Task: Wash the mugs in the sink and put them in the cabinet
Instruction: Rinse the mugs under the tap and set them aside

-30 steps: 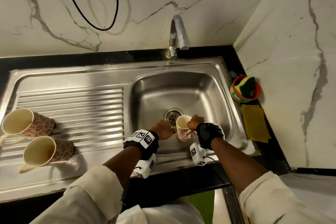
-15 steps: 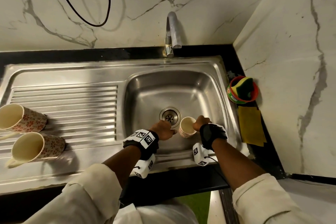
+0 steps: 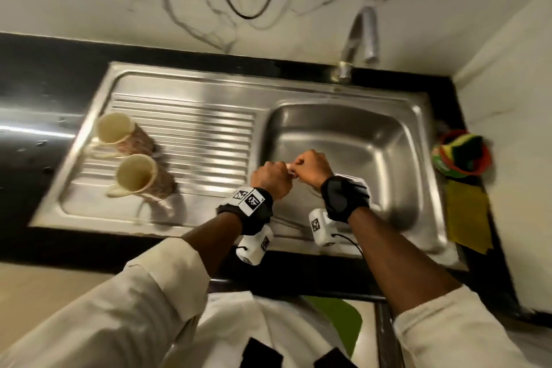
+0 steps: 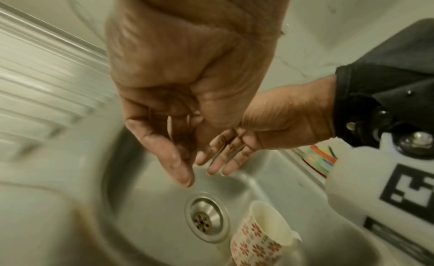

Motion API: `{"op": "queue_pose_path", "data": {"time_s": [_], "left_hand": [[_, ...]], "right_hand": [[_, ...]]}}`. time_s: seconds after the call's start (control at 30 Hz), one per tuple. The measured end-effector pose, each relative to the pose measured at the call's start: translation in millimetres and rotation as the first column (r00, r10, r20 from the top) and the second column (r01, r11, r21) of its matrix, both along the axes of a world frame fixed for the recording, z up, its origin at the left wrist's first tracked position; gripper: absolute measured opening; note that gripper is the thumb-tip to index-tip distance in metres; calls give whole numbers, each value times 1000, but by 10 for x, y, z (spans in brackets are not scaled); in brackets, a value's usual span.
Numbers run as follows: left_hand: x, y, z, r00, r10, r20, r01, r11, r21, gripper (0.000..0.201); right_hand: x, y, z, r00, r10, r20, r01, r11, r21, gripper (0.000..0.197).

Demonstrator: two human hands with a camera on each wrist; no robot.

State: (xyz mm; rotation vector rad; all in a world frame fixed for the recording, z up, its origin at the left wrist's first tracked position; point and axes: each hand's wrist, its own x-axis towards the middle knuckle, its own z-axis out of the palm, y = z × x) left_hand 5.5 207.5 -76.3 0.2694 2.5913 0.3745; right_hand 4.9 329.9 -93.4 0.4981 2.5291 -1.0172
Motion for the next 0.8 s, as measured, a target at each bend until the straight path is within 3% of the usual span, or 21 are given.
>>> {"op": "queue_pose_path", "data": {"time_s": [0.1,0.27,0.47,0.6,0.8], "left_hand": [[-166,-550,243,974,191,-119,-187,981,47,31],[-458,-1327,746,859,371,-352,-348,929,129,34],[-722,-2178,925,736,531,-421,-428,846,319,37],[-759,-2550,836,843,421,-336,-331,897,292,33],[-699,-2820,698,942,162,-294,-120,980,157,18]], "right_hand": [[-279,-585,200,990,61,-129,-67,997,-43,29],[-648,-1547,521,924,97,-369,-135,988,-78,37],[-849,-2299,749,926,125,-357,-224,941,-253,48],[-862,-2423,702,937,327,-121,-348,894,-283,48],[-868,-2289,633,819,573,34,-520,765,-380,50]]}}
